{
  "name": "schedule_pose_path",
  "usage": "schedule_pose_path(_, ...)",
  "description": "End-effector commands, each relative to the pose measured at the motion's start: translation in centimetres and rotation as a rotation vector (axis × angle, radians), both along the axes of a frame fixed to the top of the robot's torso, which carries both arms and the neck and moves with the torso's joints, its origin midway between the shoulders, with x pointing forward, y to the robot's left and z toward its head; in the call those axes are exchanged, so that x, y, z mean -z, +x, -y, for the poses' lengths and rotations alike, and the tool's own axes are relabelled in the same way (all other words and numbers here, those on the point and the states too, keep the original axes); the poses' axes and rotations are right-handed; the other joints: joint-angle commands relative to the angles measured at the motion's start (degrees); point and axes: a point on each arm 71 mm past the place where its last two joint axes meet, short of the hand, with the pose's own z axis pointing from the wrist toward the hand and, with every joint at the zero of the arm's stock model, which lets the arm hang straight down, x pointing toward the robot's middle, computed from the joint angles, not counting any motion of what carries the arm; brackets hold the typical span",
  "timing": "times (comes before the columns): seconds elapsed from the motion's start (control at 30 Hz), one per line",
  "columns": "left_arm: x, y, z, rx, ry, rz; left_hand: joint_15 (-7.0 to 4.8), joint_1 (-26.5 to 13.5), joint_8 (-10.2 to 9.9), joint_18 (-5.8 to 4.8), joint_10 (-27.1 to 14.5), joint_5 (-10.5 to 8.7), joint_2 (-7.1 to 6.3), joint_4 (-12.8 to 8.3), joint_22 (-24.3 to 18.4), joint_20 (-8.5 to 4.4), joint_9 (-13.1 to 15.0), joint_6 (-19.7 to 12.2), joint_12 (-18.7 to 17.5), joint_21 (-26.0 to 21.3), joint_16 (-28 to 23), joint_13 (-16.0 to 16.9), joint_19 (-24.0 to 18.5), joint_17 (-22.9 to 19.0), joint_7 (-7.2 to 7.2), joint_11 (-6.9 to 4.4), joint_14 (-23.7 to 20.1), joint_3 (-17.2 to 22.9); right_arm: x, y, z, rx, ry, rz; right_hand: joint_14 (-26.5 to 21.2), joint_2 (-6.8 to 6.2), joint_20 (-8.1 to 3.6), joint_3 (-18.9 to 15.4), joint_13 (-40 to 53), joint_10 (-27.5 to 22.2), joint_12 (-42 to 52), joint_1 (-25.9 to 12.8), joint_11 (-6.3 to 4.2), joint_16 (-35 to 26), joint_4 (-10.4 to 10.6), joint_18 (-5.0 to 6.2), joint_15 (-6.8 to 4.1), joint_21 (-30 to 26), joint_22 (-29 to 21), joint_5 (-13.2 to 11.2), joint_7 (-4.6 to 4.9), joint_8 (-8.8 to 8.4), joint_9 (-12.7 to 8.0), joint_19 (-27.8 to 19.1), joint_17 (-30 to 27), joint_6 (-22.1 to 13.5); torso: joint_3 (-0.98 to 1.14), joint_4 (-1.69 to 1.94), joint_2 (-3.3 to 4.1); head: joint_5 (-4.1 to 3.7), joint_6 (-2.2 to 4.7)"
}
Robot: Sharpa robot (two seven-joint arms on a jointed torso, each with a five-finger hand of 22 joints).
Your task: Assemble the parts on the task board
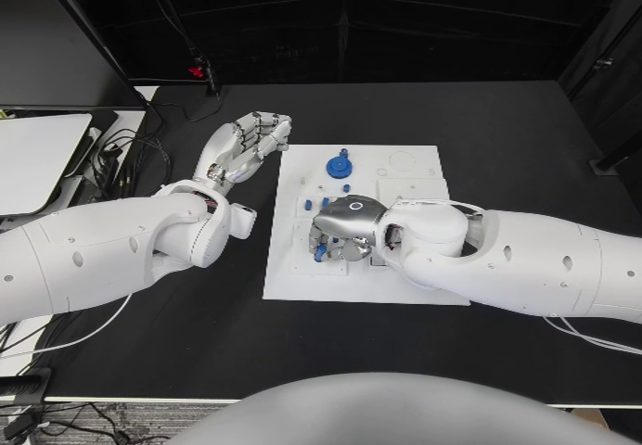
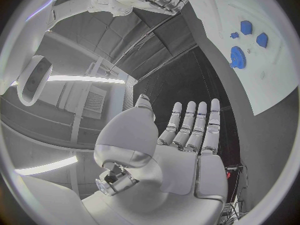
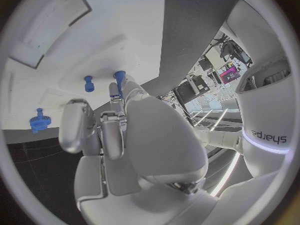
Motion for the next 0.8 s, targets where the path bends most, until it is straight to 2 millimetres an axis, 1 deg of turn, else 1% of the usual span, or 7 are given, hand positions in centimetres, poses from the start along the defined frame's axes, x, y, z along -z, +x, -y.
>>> schedule_pose_path(0.03,-0.7,-0.2,0.2,0.023,-0.025,0.082,0.00,0.28,0.36,-0.80,0.01,0.25,0.30,0.03,-0.06,0.17,-0.09,0.01,0.39,-0.09,0.14,-0.09,0.38,-0.05,8.00,-0.01,-0.29,-0.36,0.2,-0.1,-0.1,0.000,-0.033,0.001,4.74,-0.49,0.20,0.30,-0.02,-0.62,-0.41,-0.34,0.49,0.10,0.17,0.10,0.44,-0.54,4.20,0.24,0.31,-0.71,-0.24,-0.54,8.66,-0.76,0.00,0.02,-0.01,0.01,0.00)
schedule_pose_path(0.1,-0.7,-0.2,0.2,0.023,-0.025,0.082,0.00,0.28,0.36,-0.80,0.01,0.25,0.30,0.03,-0.06,0.17,-0.09,0.01,0.39,-0.09,0.14,-0.09,0.38,-0.05,8.00,-0.01,-0.29,-0.36,0.2,-0.1,-0.1,0.000,-0.036,0.003,4.57,-1.37,0.43,-0.13,-0.06,-2.09,-0.50,-1.31,0.97,-0.27,0.77,0.27,0.81,-1.43,3.64,0.18,0.70,-1.69,-0.57,-0.94,7.83,-2.40,0.00,0.01,-0.03,-0.02,0.00)
schedule_pose_path(0.17,-0.7,-0.2,0.2,0.023,-0.025,0.082,0.00,0.28,0.36,-0.80,0.01,0.25,0.30,0.03,-0.06,0.17,-0.09,0.01,0.39,-0.09,0.14,-0.09,0.38,-0.05,8.00,-0.01,-0.29,-0.36,0.2,-0.1,-0.2,-0.002,-0.030,0.008,4.06,-2.64,0.89,-0.87,-0.03,-4.92,-0.44,-2.72,1.86,-1.29,1.56,0.67,1.49,-3.57,2.29,0.14,1.64,-3.11,-0.78,-1.93,5.63,-5.27,-0.02,0.01,-0.06,-0.08,0.00)
schedule_pose_path(0.3,-0.7,-0.2,0.1,0.023,-0.025,0.082,0.00,0.28,0.36,-0.80,0.01,0.25,0.30,0.03,-0.06,0.17,-0.09,0.01,0.39,-0.09,0.14,-0.09,0.38,-0.05,8.00,-0.01,-0.29,-0.36,0.0,-0.1,-0.2,-0.006,-0.003,0.023,3.47,-4.58,1.56,-3.02,0.09,-8.59,-0.31,-5.93,2.86,-2.33,2.63,1.09,2.25,-5.71,0.94,0.23,2.71,-3.36,-0.79,-2.95,3.49,-9.67,0.01,-0.04,-0.04,-0.06,0.00)
schedule_pose_path(0.37,-0.7,-0.2,0.1,0.023,-0.025,0.082,0.00,0.32,0.38,-0.80,0.00,0.28,0.33,0.03,-0.08,0.16,-0.14,0.01,0.43,-0.09,0.20,-0.15,0.38,-0.11,8.00,-0.01,-0.29,-0.37,-0.1,-0.2,-0.2,-0.009,0.017,0.031,3.16,-4.91,1.81,-3.87,0.17,-10.04,-0.18,-7.22,3.05,-2.86,2.73,1.32,2.43,-6.69,0.31,0.16,2.87,-3.25,-0.71,-3.43,2.40,-11.17,-0.01,-0.04,-0.05,-0.06,0.00)
schedule_pose_path(0.67,-0.7,-0.2,0.1,0.023,-0.025,0.081,0.00,0.34,0.39,-0.80,0.00,0.30,0.35,0.03,-0.09,0.16,-0.16,0.00,0.45,-0.09,0.22,-0.17,0.39,-0.13,8.00,-0.01,-0.29,-0.37,-1.3,-0.1,0.4,-0.004,0.217,0.064,2.71,-5.29,2.21,-5.38,0.35,-11.80,0.44,-9.27,3.28,-3.65,2.64,1.57,2.58,-7.40,-0.15,0.16,3.19,-3.06,-0.55,-3.72,0.72,-13.34,0.01,-0.05,-0.04,-0.30,0.00)
schedule_pose_path(0.8,-0.7,-0.2,0.1,0.024,-0.026,0.081,0.00,0.34,0.39,-0.80,0.00,0.30,0.35,0.03,-0.09,0.16,-0.16,0.00,0.45,-0.09,0.22,-0.17,0.39,-0.13,8.00,-0.01,-0.29,-0.37,-2.2,0.0,1.8,0.046,0.405,0.046,2.86,-4.08,2.40,-5.08,0.53,-11.33,1.44,-9.00,3.46,-3.56,2.25,1.52,2.74,-7.09,-0.01,0.23,3.53,-2.36,-0.25,-3.41,0.77,-12.55,0.01,-0.06,-0.09,-0.55,0.00)
